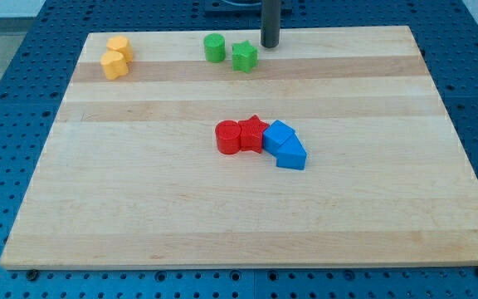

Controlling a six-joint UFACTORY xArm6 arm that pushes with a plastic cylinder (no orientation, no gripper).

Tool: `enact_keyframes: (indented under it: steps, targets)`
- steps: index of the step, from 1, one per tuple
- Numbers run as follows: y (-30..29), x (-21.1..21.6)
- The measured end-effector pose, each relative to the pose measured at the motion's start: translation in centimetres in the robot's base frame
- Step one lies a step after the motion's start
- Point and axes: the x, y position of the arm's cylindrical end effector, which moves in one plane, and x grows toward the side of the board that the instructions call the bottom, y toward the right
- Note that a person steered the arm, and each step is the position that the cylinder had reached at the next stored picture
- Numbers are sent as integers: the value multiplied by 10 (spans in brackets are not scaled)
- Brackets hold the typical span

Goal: Keep green circle on right side of yellow blocks

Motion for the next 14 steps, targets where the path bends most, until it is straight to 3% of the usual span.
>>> enact_keyframes:
  steps: [10,12,14]
  targets:
    - [-147,8]
    - [-148,42]
    - [-145,36]
